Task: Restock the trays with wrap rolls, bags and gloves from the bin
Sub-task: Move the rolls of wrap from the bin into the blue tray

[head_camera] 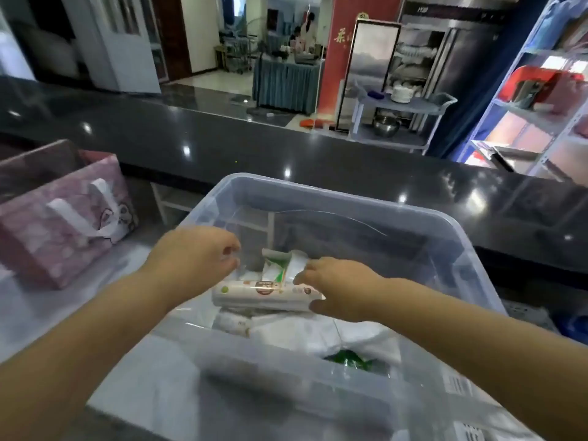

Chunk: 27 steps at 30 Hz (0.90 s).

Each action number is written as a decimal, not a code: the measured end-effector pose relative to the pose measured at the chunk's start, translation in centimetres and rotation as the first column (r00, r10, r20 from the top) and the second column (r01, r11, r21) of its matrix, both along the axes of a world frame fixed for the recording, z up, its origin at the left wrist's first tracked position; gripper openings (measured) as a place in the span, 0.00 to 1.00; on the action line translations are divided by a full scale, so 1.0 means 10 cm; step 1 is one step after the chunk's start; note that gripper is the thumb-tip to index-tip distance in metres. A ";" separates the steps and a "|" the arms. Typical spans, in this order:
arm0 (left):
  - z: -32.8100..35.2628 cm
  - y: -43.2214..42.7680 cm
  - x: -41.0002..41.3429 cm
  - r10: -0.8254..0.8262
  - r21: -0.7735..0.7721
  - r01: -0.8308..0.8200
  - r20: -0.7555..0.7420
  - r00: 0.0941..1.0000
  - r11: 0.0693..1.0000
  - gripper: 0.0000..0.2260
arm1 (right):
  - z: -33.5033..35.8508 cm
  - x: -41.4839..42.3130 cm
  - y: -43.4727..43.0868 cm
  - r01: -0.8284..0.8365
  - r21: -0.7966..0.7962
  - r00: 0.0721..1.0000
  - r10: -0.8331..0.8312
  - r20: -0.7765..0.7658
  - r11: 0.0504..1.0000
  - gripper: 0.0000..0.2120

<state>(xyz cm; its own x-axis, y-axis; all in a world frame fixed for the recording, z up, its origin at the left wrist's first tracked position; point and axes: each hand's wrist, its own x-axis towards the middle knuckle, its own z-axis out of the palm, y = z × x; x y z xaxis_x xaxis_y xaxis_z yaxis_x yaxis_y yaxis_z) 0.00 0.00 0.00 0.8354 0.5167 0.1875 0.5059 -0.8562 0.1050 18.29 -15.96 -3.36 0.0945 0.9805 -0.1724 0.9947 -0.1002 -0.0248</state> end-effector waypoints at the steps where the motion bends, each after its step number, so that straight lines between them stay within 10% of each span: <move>1: -0.03 0.02 0.01 0.032 -0.025 -0.031 0.008 0.999 0.999 0.10 | -0.06 0.02 0.08 -0.044 -0.026 0.997 0.045 0.060 0.999 0.20; 13: -0.13 0.07 0.04 0.015 -0.070 -0.017 -0.035 0.999 0.997 0.09 | -0.50 0.14 0.36 -0.034 0.023 0.992 0.031 0.120 0.999 0.24; 20: -0.03 0.06 0.09 -0.214 0.018 0.217 -0.109 0.971 0.976 0.27 | 0.10 0.14 0.12 -0.059 0.328 0.997 0.039 0.069 0.943 0.25; 24: 0.17 0.11 0.17 -0.252 0.050 0.256 -0.071 0.965 0.965 0.18 | 0.18 0.13 0.06 0.040 0.477 0.998 -0.012 -0.062 0.878 0.28; 27: 0.29 0.27 0.14 -0.309 0.246 0.298 0.010 0.951 0.922 0.20 | 0.08 0.17 0.10 0.415 0.448 0.872 -0.205 -0.445 0.792 0.35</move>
<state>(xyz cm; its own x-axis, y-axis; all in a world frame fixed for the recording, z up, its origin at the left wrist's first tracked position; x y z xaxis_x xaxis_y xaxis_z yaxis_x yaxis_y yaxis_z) 1.45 2.74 2.91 0.9321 0.1747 0.3174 0.2173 -0.9706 -0.1039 19.95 -14.97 -2.54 0.4439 0.8564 0.2636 0.8192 -0.2686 -0.5068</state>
